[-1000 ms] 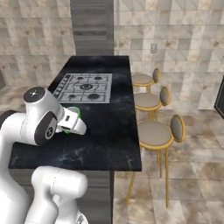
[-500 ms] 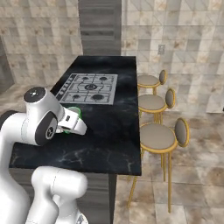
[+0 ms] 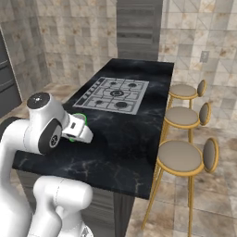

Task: Clear the mugs and bowl far away from the sink.

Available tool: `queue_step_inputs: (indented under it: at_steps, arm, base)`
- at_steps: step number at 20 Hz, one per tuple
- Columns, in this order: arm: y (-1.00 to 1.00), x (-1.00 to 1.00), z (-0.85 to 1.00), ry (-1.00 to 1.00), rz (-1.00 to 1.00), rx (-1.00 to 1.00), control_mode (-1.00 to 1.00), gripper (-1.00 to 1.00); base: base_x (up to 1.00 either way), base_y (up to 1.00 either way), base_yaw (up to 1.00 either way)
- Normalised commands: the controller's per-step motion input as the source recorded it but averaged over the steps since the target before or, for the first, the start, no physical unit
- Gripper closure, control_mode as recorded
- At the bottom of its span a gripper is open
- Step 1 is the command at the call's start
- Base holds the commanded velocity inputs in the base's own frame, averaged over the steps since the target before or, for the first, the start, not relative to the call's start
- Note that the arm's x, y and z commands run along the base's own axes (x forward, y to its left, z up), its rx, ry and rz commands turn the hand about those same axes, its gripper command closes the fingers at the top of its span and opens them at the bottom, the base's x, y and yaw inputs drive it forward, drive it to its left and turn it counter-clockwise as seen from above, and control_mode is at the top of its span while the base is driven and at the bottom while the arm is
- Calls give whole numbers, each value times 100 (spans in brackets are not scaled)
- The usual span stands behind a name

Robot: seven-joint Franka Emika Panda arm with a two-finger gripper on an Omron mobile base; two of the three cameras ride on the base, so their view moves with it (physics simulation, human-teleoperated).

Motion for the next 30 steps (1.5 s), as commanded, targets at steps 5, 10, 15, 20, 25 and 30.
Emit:
queue_step_inputs:
  at_steps: [5,10,15,20,25,30]
  arm:
    - [-18,47,-24,8,14,1,-100,100]
    - [-8,64,-36,8,14,0,-100,100]
    - [0,53,-42,7,15,0,-100,100]
    - [-1,52,-46,4,11,0,-100,100]
    - [-2,44,-41,2,3,0,-100,100]
    - [0,39,-32,0,0,0,-100,100]
  base:
    - [12,-6,5]
    - [0,0,0]
    - [0,0,0]
    - [0,0,0]
    - [0,0,0]
    - [0,0,0]
